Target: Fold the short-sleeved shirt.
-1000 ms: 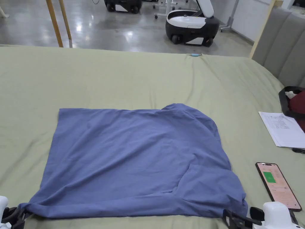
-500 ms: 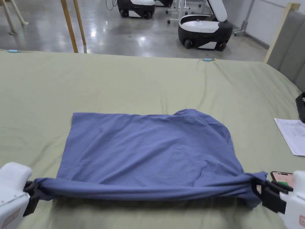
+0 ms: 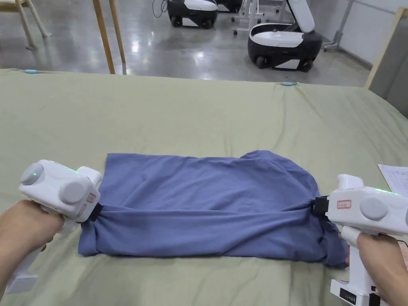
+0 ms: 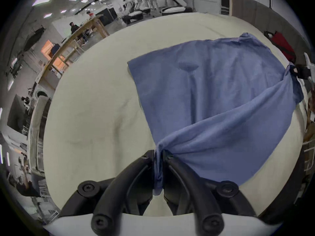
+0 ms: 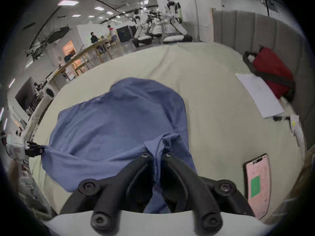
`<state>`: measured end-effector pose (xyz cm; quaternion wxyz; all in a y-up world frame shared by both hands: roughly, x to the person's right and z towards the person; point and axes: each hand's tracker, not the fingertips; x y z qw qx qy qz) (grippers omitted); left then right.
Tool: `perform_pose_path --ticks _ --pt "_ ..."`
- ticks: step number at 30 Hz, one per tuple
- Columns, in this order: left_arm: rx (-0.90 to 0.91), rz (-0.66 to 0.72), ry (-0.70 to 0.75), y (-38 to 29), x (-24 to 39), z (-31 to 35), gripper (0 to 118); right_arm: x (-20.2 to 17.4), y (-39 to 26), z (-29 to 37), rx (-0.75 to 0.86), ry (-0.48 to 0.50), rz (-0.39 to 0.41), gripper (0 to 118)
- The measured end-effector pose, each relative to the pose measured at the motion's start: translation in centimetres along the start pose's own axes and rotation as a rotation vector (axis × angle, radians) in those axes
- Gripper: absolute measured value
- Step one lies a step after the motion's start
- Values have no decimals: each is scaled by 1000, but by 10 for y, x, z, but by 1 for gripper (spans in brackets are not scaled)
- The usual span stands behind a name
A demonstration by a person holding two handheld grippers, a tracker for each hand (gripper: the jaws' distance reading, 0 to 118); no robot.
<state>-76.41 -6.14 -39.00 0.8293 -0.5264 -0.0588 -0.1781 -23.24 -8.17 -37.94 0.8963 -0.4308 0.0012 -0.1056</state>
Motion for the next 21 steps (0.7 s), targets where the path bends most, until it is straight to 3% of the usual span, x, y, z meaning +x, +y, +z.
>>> perform_pose_path --ticks 1,3,4,7,9,10,11,12,13,14,16,18,21 --pt "23 6 20 0 0 6 17 1 -2 1 12 -3 -4 18" --pt "118 30 61 -3 2 24 90 3 -8 9 35 -15 0 74" --pt "165 36 67 -10 3 38 113 2 -14 18 52 -8 29 88" --pt "350 80 90 -42 12 87 111 -5 -47 58 181 -18 151 90" --pt "458 134 36 -79 22 111 112 -13 -80 85 242 8 187 90" --pt "493 181 21 -96 27 116 110 -17 -100 97 257 27 197 90" --pt "515 213 2 -111 30 119 100 -20 -116 106 261 23 199 84" --pt "502 263 -41 -130 35 119 75 -22 -132 114 268 32 194 69" --pt "474 318 -85 -147 39 118 28 -23 -147 121 276 97 174 44" --pt "452 361 -99 -162 44 114 0 -24 -158 125 263 134 138 14" --pt "454 373 -82 -177 44 90 0 -26 -174 131 243 143 68 11" --pt "342 395 -160 -184 46 75 0 -27 -182 137 234 197 38 10" --pt "353 380 -130 -179 43 63 0 -31 -184 138 234 160 81 9"
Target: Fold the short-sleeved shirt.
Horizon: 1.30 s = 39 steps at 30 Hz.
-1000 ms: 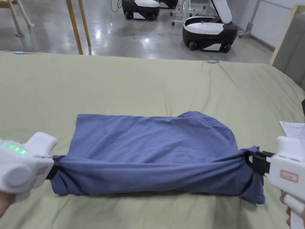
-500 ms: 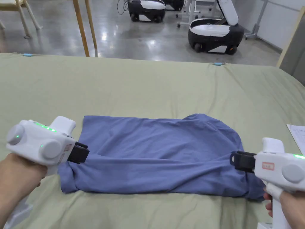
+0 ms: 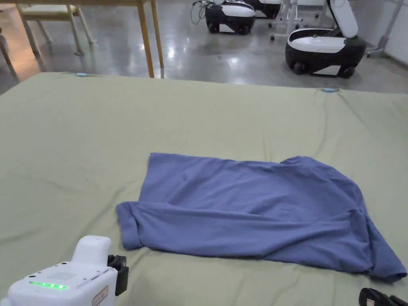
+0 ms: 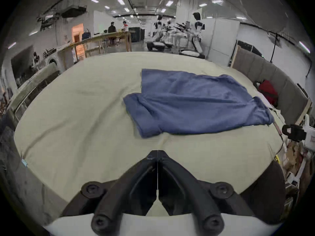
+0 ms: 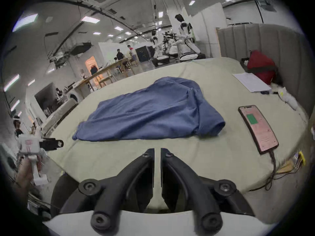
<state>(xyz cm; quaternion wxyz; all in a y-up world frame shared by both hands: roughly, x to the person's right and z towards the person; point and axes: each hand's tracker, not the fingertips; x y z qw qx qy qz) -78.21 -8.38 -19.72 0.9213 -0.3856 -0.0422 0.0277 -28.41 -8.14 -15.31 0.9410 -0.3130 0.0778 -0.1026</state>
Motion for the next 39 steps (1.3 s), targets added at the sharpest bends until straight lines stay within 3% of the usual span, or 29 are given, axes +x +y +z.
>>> perform_pose_path --ticks 3,4,6,7,11,13,16,18,19,20,21,22,23,26,28,29,31,32,35,39 --pt "17 0 35 13 -2 -13 4 3 3 -1 -8 -22 28 9" --pt "20 -10 63 18 -4 -18 18 5 5 1 -7 -21 24 9" --pt "12 -11 86 27 -6 -30 101 7 7 2 -3 -23 17 9" --pt "16 -8 82 30 -9 -37 118 8 8 2 -2 -29 20 9" --pt "16 13 88 49 -20 -64 112 12 13 1 -6 -52 23 9" --pt "-16 9 97 55 -24 -79 100 19 16 -2 -11 -78 23 9" --pt "-71 36 82 56 -26 -96 31 30 25 -8 -14 -111 11 9" --pt "-128 61 30 54 -15 -98 12 38 32 -17 -14 -145 9 11" --pt "-107 53 20 53 -13 -97 8 43 36 -25 -28 -174 10 26" --pt "-103 39 26 54 -10 -95 8 49 40 -34 -58 -195 11 70" --pt "-103 19 35 55 -8 -92 7 55 44 -45 -89 -208 11 104" --pt "-99 16 37 58 0 -86 7 59 47 -57 -127 -218 14 116" --pt "-96 20 31 58 -1 -83 6 62 48 -64 -99 -207 17 117" --pt "-88 31 30 61 -1 -78 6 72 58 -86 -62 -237 24 117" --pt "-85 37 29 60 -2 -75 6 88 62 -106 -125 -208 -72 115" --pt "-81 38 29 60 -2 -72 6 94 63 -111 -155 -197 -119 98" --pt "-81 31 29 64 -3 -71 5 108 61 -118 -195 -130 -226 18" --pt "-78 27 29 65 -3 -68 5 108 61 -115 -170 -127 -235 11" --pt "-61 12 22 76 -9 -55 4 95 72 -96 -118 -143 -167 11" --pt "22 -5 9 96 -16 -17 3 76 95 -51 -31 -94 -135 11"
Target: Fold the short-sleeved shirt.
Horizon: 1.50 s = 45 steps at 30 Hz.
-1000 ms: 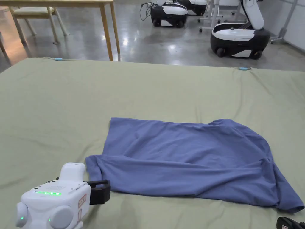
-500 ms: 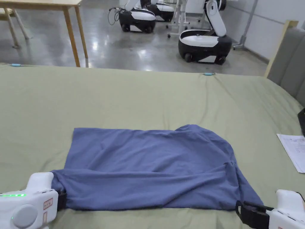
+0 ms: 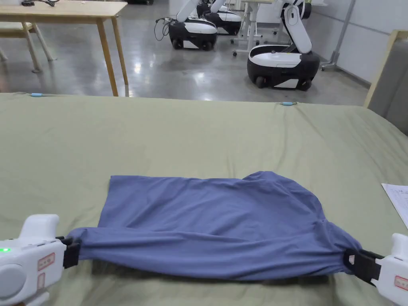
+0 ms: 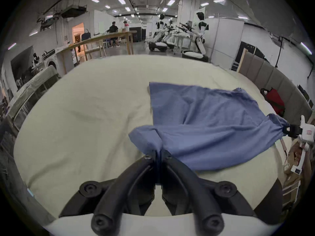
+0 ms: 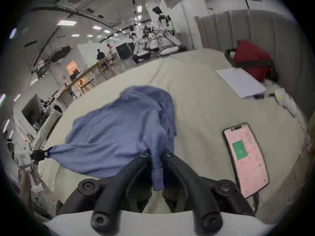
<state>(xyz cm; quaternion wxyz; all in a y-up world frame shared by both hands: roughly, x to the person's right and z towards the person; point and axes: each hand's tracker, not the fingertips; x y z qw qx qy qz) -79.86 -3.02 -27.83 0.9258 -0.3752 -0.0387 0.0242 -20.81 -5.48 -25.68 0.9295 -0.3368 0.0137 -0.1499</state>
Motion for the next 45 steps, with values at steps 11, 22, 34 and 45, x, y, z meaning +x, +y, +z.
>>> perform_pose_path --ticks 11,22,34,45 --pt "-8 -61 -18 -43 -24 71 3 -24 -50 70 -53 -27 147 11" --pt "156 -140 63 -84 -27 59 112 -39 -79 66 147 -107 209 85" --pt "231 -180 30 -30 20 27 0 -135 -60 41 263 47 371 16" --pt "40 -202 80 83 -28 -133 117 -110 -40 24 187 -5 348 16"
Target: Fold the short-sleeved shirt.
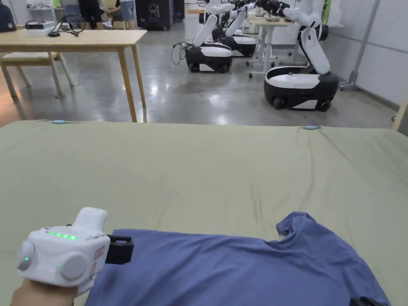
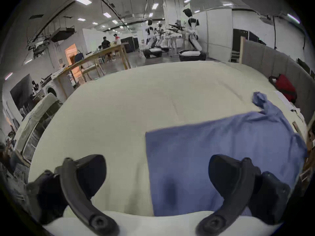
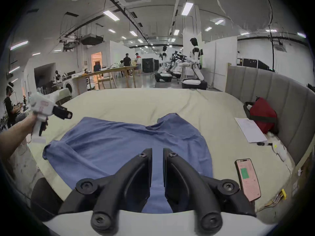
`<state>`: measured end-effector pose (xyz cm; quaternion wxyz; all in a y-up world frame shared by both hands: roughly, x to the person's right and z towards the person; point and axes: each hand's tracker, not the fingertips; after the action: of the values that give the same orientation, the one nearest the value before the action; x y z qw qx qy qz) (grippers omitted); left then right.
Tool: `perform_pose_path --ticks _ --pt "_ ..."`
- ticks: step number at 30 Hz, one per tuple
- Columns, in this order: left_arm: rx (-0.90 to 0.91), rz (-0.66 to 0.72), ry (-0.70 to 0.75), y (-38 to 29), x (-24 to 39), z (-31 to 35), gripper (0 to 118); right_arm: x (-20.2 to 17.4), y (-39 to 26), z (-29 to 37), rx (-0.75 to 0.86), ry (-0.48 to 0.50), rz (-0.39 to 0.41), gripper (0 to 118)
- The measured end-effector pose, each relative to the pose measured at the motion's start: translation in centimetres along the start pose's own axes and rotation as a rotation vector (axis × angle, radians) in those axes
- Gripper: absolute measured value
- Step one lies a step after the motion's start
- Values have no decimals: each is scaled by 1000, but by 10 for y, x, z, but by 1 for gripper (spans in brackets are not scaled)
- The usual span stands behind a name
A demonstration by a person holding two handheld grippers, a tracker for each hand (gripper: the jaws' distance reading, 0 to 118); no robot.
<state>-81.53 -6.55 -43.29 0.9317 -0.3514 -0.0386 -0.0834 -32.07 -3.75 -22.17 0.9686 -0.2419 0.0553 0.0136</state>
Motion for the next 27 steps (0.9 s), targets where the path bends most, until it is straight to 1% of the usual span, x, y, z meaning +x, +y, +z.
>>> perform_pose_path --ticks 4,7,9,10,11,12,13,14,15,16,17,18,19,21,22,23,24,25,26,27 --pt "-115 31 52 28 -9 -62 117 23 3 -23 -85 -72 -11 16" --pt "-161 5 84 33 -1 -87 107 44 9 -46 -136 -98 -37 16" --pt "-228 -48 79 30 4 -100 97 58 16 -68 -161 -107 -39 16" --pt "-256 -87 68 32 14 -99 90 66 20 -82 -173 -119 -42 16" --pt "-265 -90 23 31 17 -95 69 73 24 -95 -191 -128 -48 16" --pt "-260 -44 -71 34 18 -87 42 81 30 -115 -241 -137 -54 23" --pt "-244 -50 -45 39 22 -80 23 90 35 -135 -283 -117 -62 49" --pt "-213 -96 -30 43 29 -73 3 96 38 -155 -329 -110 -64 103" --pt "-197 -118 -21 44 32 -65 3 101 40 -181 -407 -107 -45 118" --pt "-197 -104 -31 44 32 -56 3 102 45 -193 -399 -132 -38 115" --pt "-178 -94 -46 45 32 -49 3 100 49 -205 -436 -146 5 113" --pt "-166 -86 -50 49 33 -47 3 97 53 -217 -449 -172 32 113" --pt "-153 -87 -47 50 34 -39 3 96 57 -227 -448 -176 46 113" --pt "-145 -94 -44 50 34 -27 3 106 52 -263 -482 -176 38 112" --pt "-145 -99 -42 51 32 -34 3 109 53 -274 -526 -189 32 105" --pt "-144 -104 -39 51 32 -31 3 112 52 -281 -572 -181 16 72" --pt "-144 -110 -33 49 32 -26 3 115 51 -286 -620 -180 -8 57" --pt "-146 -110 -31 48 30 -30 3 120 49 -280 -612 -117 -70 51" --pt "-142 -108 -30 47 29 -29 3 116 55 -272 -564 -153 -64 19" --pt "-140 -103 -33 46 29 -26 3 112 60 -267 -562 -144 -55 7"
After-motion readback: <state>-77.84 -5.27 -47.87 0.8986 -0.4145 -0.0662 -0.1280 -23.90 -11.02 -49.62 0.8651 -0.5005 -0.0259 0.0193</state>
